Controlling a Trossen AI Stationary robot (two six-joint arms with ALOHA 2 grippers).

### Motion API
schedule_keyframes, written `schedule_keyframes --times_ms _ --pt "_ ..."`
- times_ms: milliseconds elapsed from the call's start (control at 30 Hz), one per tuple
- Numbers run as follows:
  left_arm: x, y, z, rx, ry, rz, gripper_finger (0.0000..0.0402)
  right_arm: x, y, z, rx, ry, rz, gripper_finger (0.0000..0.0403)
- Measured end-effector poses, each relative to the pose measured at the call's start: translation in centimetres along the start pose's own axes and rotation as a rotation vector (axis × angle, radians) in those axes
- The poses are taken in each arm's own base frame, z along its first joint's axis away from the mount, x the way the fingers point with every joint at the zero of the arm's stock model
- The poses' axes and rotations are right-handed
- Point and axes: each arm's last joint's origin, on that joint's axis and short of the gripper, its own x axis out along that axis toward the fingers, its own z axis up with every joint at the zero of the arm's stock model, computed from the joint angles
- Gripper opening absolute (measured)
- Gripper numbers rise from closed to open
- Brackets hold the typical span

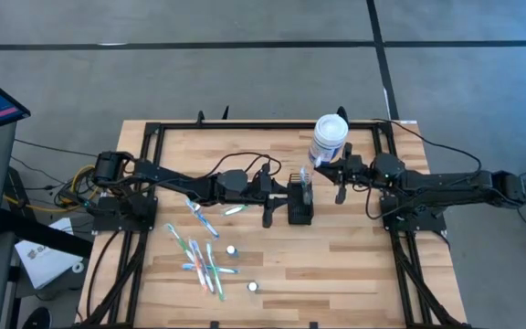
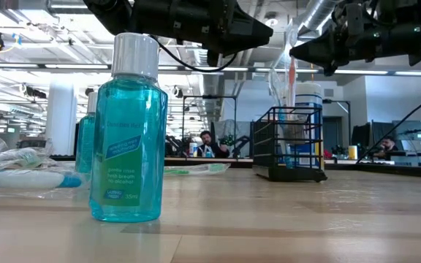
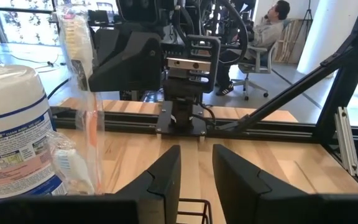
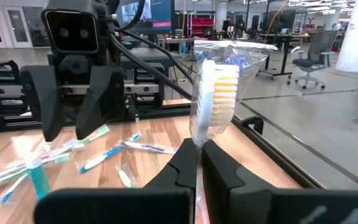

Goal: Pick & Place toothbrushing station
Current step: Put the top orange toothbrush into the wire mesh organizer

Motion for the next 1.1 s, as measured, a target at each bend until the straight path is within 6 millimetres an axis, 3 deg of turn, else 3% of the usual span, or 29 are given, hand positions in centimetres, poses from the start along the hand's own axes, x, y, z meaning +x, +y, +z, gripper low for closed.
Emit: schedule_keyframes --times_ms 633,867,1100 --pt "0.0 0.0 0.0 0.0 0.002 0.0 0.0088 2.8 0.0 -2.8 -0.021 0.108 -0.001 0.0" --pt "0.0 0.0 0.0 0.0 0.004 0.001 0.0088 2.7 0.0 -3.1 -0.021 0.11 -0.001 0.0" --pt "0.0 0.0 0.0 0.0 0.005 0.001 0.0088 1.1 -0.2 -5.0 0.018 0.063 -0.015 0.0"
